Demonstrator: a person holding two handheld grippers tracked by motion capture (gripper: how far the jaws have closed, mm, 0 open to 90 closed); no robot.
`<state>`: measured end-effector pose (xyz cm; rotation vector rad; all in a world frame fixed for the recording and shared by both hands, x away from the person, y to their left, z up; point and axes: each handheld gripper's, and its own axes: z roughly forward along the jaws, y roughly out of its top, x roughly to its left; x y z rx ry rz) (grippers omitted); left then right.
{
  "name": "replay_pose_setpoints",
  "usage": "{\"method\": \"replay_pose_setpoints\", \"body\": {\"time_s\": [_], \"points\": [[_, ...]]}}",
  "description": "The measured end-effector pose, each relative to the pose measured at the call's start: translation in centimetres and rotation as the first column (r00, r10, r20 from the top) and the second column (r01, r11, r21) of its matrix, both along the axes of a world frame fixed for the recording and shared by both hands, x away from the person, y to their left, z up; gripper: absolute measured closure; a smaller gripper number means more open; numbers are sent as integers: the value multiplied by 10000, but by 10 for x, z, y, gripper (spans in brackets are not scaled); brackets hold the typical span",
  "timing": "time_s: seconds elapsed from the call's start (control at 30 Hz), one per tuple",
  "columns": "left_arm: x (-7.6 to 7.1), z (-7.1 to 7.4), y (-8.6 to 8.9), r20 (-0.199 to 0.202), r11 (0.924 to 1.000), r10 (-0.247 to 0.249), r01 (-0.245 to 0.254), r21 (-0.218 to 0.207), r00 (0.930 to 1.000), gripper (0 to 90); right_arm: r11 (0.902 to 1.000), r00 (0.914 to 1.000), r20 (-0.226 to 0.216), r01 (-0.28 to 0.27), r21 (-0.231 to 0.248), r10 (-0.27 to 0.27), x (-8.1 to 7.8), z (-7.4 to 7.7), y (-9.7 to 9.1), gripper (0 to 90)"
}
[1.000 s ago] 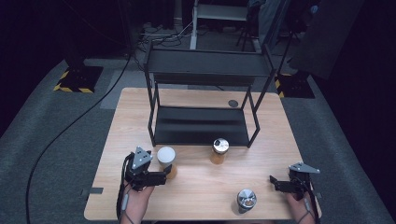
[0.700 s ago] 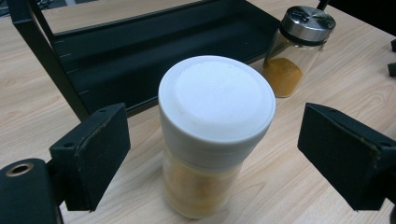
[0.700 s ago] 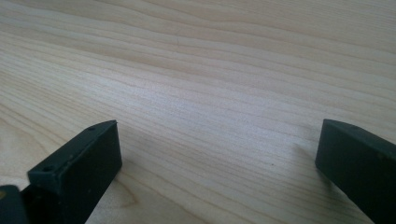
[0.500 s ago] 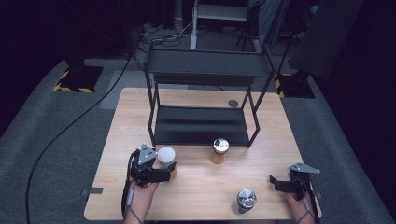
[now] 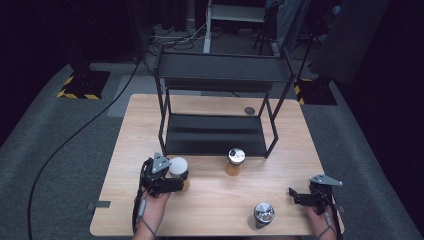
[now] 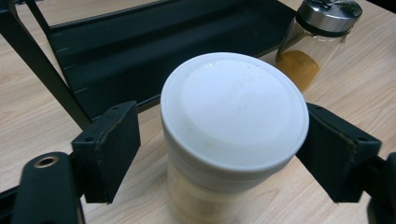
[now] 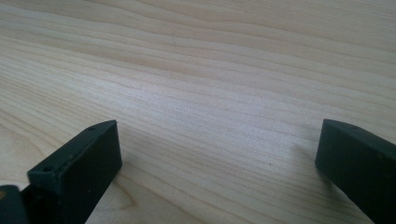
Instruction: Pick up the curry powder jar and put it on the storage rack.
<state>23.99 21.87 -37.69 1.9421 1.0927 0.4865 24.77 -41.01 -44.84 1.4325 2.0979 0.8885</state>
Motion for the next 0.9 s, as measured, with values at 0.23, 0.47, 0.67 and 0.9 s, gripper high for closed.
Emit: {"method": "replay_pose_setpoints", "body": {"time_s": [0.23,0.47,0.67,0.9], "points": [[3,1,-4,-21,9994,-170,170,305,9999,251,10000,10000,1,20,-1,-20,0,0,0,1],[0,2,-8,178,9977,-328,317,592,9993,337,10000,10000,2,21,-1,-21,0,0,0,0],[1,7,-12,89,9964,-371,363,765,9993,338,10000,10000,-2,24,0,-24,0,0,0,1],[7,18,-14,-17,9957,-483,483,786,9988,339,10000,10000,3,32,-2,-32,0,0,0,1]]}}
